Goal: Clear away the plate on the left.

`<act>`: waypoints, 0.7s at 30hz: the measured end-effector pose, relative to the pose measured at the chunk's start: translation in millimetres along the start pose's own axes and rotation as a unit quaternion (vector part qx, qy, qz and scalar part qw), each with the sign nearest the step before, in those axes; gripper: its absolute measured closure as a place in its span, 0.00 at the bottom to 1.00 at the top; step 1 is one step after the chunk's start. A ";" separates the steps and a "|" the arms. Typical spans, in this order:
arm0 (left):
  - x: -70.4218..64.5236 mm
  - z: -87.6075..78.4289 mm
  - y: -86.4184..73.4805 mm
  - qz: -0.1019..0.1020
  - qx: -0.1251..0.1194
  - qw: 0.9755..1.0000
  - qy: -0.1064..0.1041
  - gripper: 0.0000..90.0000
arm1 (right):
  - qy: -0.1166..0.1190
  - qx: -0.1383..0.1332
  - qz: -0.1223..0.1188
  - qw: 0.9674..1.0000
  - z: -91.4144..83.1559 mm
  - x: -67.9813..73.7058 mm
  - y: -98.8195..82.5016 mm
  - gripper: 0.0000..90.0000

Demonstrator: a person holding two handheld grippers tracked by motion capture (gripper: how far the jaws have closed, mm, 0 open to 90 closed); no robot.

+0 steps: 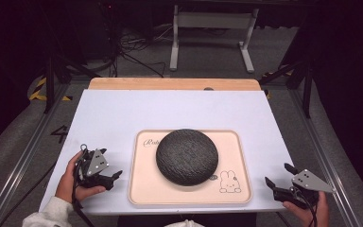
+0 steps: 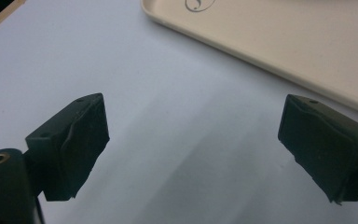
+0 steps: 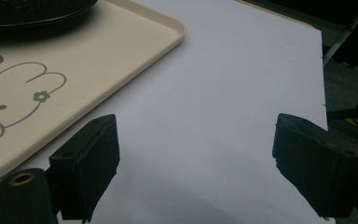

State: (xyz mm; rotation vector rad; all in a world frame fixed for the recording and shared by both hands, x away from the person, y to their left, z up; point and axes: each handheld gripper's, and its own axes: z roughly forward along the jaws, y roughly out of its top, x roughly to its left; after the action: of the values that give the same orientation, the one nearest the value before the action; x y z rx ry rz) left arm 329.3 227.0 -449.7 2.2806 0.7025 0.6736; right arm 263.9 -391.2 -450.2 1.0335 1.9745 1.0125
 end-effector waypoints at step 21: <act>19.2 -31.5 -50.4 -0.144 -0.059 0.988 -0.003 0.11 | 0.000 0.001 0.006 1.000 1.2 -2.1 -0.4 0.17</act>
State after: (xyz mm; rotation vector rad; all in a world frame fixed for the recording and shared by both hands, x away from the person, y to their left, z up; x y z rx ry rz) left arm 308.6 285.2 -459.2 2.0201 0.9406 0.5552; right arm 265.7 -392.7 -450.7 1.0480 1.9716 1.0188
